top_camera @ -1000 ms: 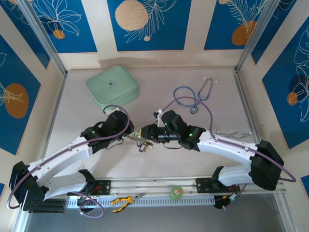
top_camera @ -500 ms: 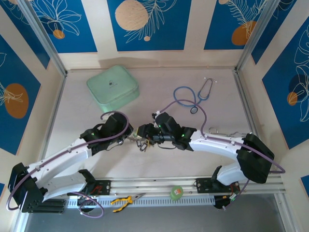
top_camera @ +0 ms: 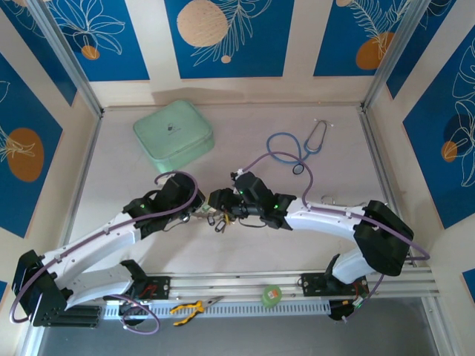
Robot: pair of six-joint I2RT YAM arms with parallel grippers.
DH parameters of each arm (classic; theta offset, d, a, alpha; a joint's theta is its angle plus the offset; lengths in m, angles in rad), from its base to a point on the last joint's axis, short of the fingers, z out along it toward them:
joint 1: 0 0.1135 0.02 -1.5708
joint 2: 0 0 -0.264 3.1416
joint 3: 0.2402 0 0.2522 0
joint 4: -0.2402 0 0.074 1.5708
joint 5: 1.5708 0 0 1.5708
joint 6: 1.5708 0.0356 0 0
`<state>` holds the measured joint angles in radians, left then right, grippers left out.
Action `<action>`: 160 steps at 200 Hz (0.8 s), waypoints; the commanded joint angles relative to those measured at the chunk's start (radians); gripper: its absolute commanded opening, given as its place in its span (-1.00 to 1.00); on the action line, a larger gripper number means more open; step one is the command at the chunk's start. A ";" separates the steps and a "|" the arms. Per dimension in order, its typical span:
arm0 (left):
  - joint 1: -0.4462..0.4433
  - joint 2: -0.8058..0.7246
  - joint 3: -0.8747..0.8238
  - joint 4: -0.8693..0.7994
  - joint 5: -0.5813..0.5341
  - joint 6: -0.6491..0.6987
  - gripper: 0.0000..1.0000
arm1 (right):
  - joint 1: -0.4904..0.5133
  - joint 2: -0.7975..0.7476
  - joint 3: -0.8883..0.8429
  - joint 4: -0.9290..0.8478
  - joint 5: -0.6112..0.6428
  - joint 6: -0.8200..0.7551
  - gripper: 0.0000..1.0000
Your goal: Put the keys on the keyring
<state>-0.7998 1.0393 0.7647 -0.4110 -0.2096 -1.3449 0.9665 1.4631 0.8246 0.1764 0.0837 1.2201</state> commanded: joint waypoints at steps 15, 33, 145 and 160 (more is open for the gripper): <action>-0.009 -0.019 -0.014 0.013 0.013 -0.086 -1.00 | -0.008 0.017 0.034 0.041 0.030 -0.018 -0.20; -0.009 -0.018 -0.016 0.013 0.014 -0.088 -1.00 | -0.011 0.019 0.032 0.049 0.033 -0.022 -0.20; -0.009 -0.017 -0.015 0.014 0.013 -0.092 -1.00 | -0.034 0.054 0.028 0.097 0.010 0.004 -0.45; -0.009 -0.018 -0.016 0.014 0.012 -0.092 -1.00 | -0.036 0.057 0.026 0.097 0.009 0.007 -0.52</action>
<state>-0.7998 1.0367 0.7589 -0.4011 -0.2024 -1.3796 0.9375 1.5055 0.8299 0.2451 0.0891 1.2171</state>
